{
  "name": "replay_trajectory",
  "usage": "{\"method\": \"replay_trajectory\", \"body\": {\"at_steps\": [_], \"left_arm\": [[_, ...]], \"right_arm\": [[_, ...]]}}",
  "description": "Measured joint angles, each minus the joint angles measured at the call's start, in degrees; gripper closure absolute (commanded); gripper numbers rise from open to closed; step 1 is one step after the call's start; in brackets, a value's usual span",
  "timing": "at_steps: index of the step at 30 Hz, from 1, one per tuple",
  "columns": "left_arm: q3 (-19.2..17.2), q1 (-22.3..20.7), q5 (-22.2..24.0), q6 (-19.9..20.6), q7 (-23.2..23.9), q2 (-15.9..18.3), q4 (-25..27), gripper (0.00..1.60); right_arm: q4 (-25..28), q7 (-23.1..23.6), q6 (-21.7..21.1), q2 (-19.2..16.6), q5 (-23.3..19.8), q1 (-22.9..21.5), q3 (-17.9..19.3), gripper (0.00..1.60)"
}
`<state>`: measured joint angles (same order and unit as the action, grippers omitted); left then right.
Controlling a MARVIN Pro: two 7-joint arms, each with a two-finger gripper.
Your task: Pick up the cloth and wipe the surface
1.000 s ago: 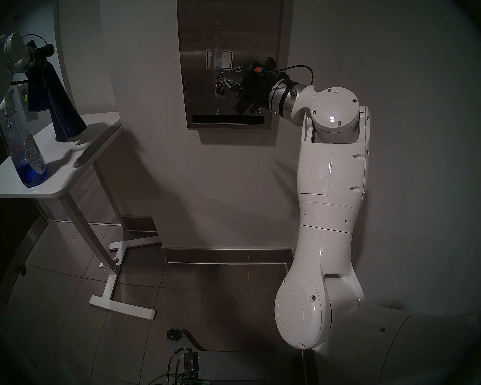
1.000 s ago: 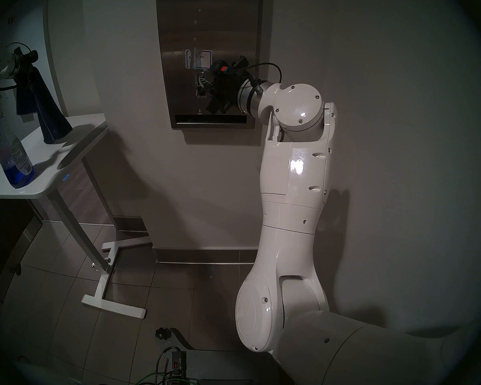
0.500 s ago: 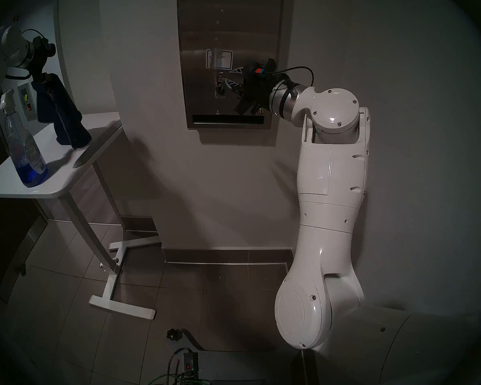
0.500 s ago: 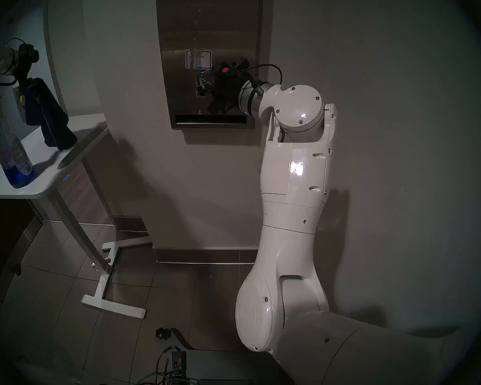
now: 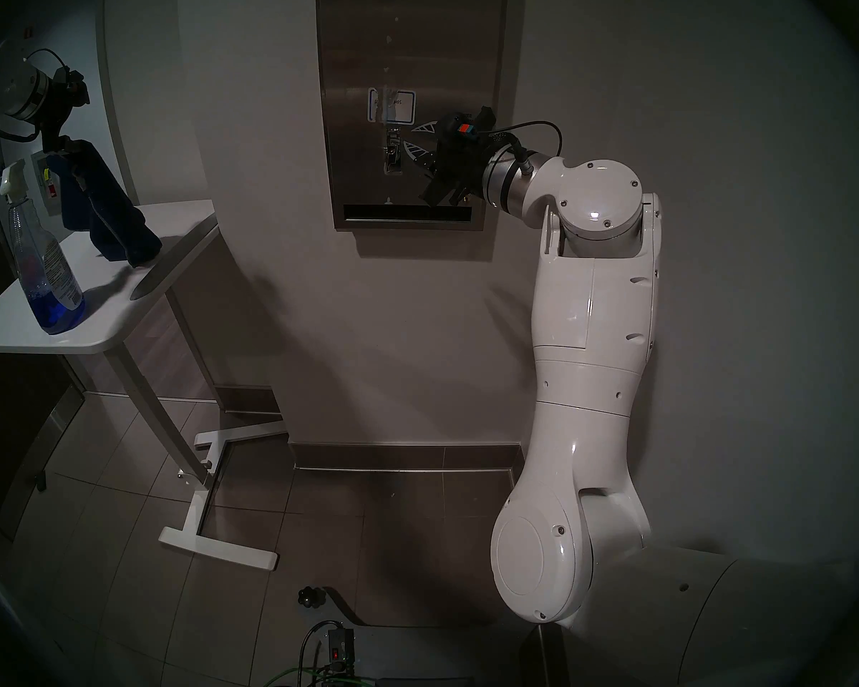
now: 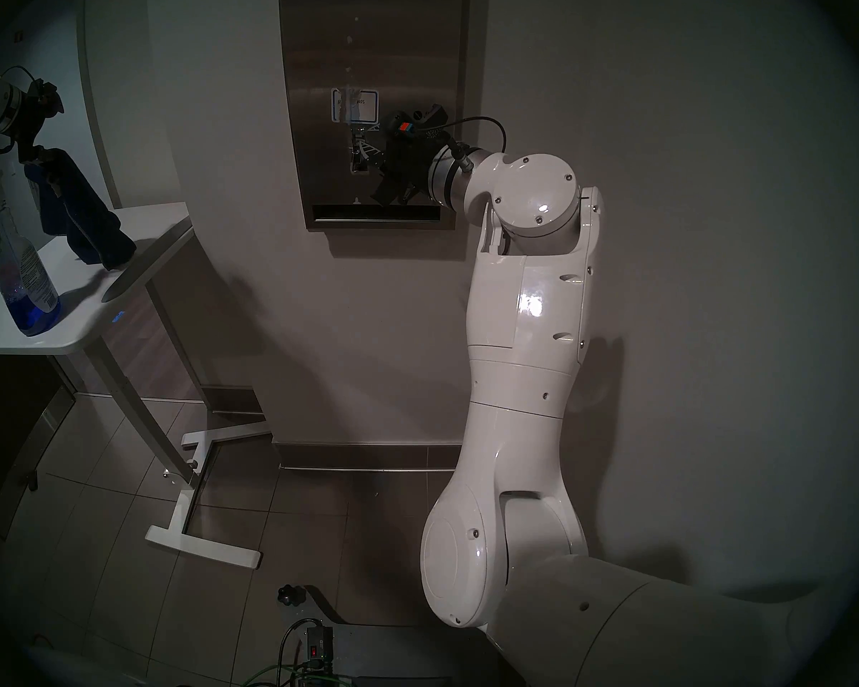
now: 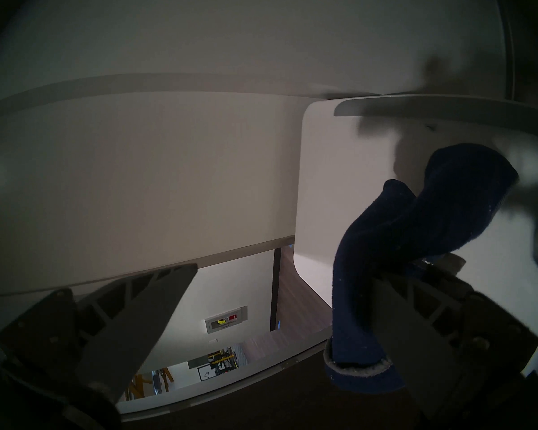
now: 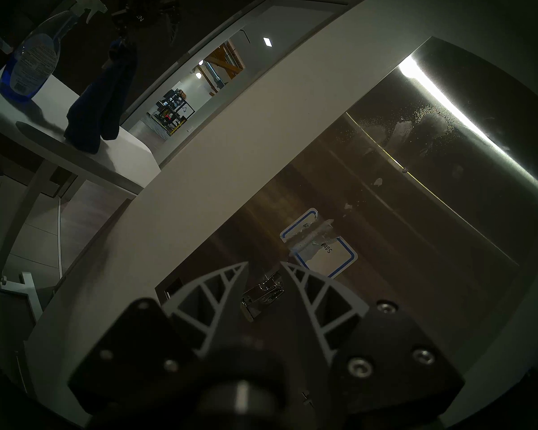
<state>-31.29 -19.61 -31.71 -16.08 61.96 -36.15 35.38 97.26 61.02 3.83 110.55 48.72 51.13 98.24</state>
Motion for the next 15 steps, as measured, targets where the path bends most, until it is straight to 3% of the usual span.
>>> {"method": "replay_trajectory", "body": {"at_steps": [2, 3, 7, 8, 9, 15], "left_arm": [[0.0, -0.3, -0.3, -1.2, 0.7, 0.0, -0.1, 0.0], [0.0, -0.4, -0.4, -1.9, 1.0, 0.0, -0.1, 1.6], [0.0, -1.0, -1.0, -5.2, 2.5, -0.2, -0.4, 1.6], [0.0, -1.1, -1.1, -5.7, 2.7, -0.3, -0.4, 1.01], [0.0, -1.2, -1.2, -6.2, 3.0, -0.4, -0.5, 0.0], [-0.1, -1.9, -1.7, -9.9, 4.5, -1.1, -0.9, 0.0]], "right_arm": [[0.0, 0.0, 0.0, 0.0, 0.0, 0.0, 0.0, 0.85], [-0.1, 0.0, 0.0, 0.0, 0.0, 0.0, 0.1, 0.86], [-0.2, 0.0, 0.1, 0.0, 0.0, 0.0, 0.2, 0.87], [-0.2, 0.0, 0.1, 0.0, 0.0, 0.0, 0.2, 0.87], [-0.2, 0.0, 0.1, 0.0, 0.0, 0.0, 0.2, 0.86], [-0.3, 0.0, 0.2, 0.0, 0.0, 0.0, 0.3, 0.86]]}}
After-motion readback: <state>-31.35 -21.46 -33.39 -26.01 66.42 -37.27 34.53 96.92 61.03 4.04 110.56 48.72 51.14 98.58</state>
